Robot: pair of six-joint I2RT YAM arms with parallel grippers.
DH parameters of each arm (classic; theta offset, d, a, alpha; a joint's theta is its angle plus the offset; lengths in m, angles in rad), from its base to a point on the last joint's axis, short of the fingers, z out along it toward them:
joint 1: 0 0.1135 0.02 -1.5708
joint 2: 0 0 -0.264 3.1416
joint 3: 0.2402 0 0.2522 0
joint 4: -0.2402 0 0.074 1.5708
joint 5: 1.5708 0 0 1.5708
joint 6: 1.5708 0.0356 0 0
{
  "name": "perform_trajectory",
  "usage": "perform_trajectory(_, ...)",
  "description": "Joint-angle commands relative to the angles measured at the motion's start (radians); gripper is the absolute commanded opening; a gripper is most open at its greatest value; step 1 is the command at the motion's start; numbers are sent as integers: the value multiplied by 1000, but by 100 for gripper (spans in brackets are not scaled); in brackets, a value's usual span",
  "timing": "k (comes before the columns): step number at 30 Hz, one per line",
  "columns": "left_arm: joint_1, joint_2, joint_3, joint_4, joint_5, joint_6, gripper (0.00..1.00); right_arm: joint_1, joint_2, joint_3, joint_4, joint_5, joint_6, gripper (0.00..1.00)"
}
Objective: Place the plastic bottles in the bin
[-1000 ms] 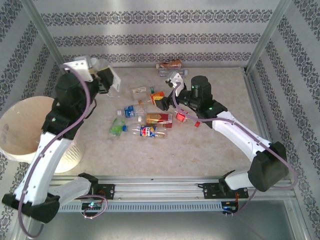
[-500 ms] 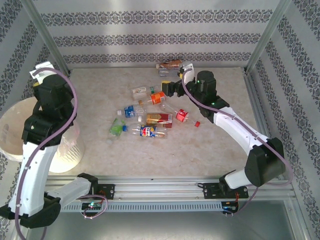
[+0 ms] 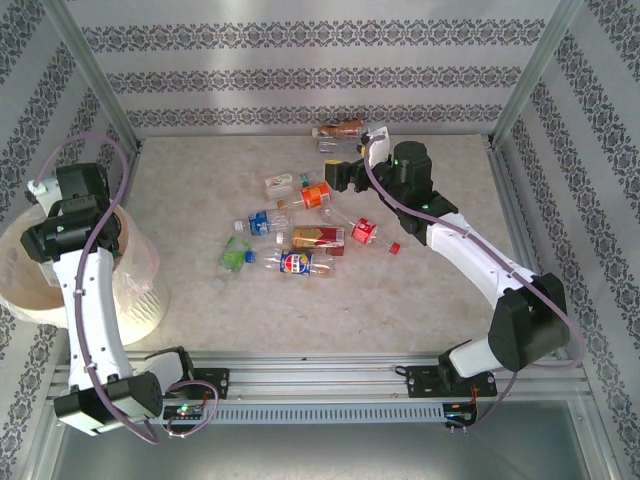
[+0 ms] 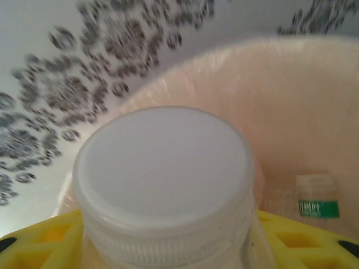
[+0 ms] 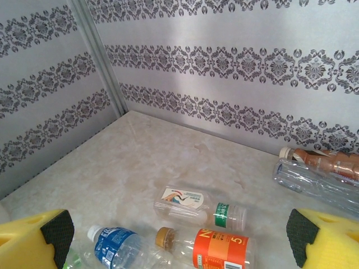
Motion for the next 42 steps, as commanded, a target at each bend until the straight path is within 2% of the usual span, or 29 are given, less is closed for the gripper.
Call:
perform_trajectory(1,30,13,16,-49,87,-28,61,-8,-4,31,-1,22,-14,98)
perform_trajectory(3,31,43,44,-76,90,-52,73,-8,-6,26,-3,37,-7,98)
perform_trajectory(6,31,60,74,-95,112,-82,81,-9,-8,21,-10,86,46,98)
perform_trajectory(12,28,29,86,-56,336,-128,86,-26,-8,13,-26,154,153,98)
perform_trajectory(14,12,15,92,-41,371,-159,86,-33,-11,11,-28,153,171,98)
perform_trajectory(20,-123,-34,128,29,411,-218,92,-43,-24,-3,-36,132,184,98)
perform_trajectory(24,-269,-46,163,81,423,-223,99,-47,-35,-23,-37,131,183,98)
perform_trajectory(28,-397,-8,183,136,558,-206,100,-54,-44,-38,-40,144,189,98)
perform_trajectory(30,-454,22,168,186,670,-199,100,-58,-51,-45,-44,161,198,98)
perform_trajectory(32,-511,65,155,204,719,-168,100,-65,-57,-53,-50,165,212,98)
perform_trajectory(34,-529,125,160,172,804,-116,100,-79,-65,-58,-59,160,238,98)
perform_trajectory(36,-528,189,174,106,825,-99,100,-97,-73,-66,-70,144,259,98)
perform_trajectory(39,-529,253,149,62,865,-102,100,-119,-90,-84,-78,140,269,98)
perform_trajectory(42,-539,323,80,77,977,-121,100,-131,-104,-107,-74,160,283,98)
